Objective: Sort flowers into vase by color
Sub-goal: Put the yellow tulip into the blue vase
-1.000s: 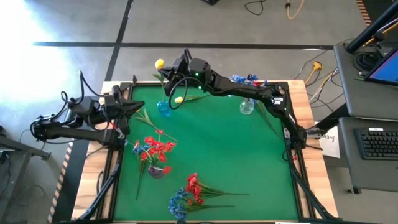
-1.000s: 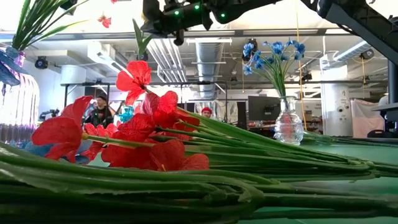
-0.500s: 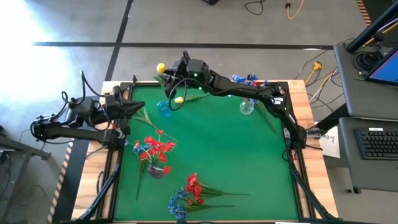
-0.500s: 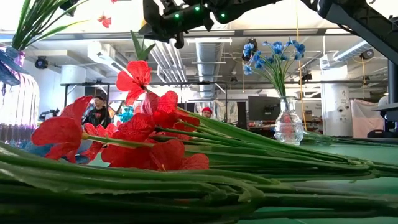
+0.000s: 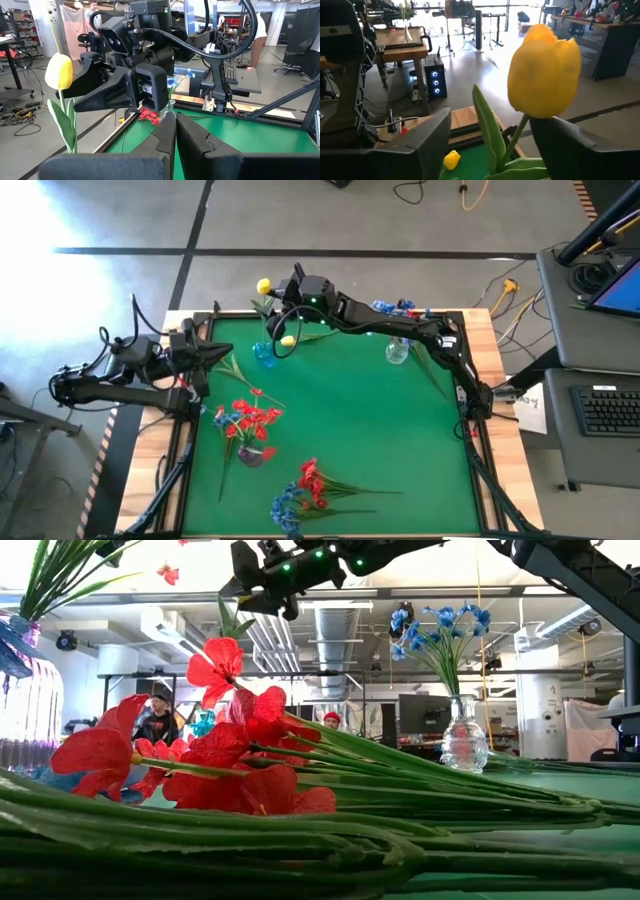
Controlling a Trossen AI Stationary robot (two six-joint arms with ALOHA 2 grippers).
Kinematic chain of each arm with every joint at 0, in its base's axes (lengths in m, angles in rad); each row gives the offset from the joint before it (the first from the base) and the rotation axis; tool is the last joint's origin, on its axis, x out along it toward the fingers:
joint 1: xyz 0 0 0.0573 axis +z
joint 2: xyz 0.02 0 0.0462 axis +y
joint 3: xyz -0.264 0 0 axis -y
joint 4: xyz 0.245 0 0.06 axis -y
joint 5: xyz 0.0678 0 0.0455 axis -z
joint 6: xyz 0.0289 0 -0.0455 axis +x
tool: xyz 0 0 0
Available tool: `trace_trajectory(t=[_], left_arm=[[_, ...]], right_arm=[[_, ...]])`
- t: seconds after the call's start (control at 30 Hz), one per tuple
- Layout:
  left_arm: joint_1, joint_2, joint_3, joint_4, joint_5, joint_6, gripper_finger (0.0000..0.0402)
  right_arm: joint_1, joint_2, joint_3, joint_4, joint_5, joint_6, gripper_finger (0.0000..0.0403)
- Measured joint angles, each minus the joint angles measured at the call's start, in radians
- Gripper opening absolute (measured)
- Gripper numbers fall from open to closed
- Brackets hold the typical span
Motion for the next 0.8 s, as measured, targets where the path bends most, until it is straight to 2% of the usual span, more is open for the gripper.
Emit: trace_trajectory(t=[0.23, 0.33, 0.47, 0.8], left_arm=[[0.000, 0.000, 0.000, -0.002, 0.000, -0.023, 0.0000], [0.000, 0.000, 0.000, -0.009, 0.000, -0.029, 0.0000], [0.000, 0.000, 0.000, -0.019, 0.000, -0.032, 0.0000], [0.000, 0.000, 0.000, -0.046, 0.000, -0.056, 0.0000]], right_arm=[[0.000, -0.001, 0.000, -0.026, -0.002, -0.011, 0.0338], [0.000, -0.001, 0.000, -0.029, -0.069, -0.072, 0.0356], [0.000, -0.002, 0.000, -0.027, -0.130, -0.100, 0.0361], [0.004, -0.004, 0.000, 0.003, -0.131, -0.150, 0.0361]])
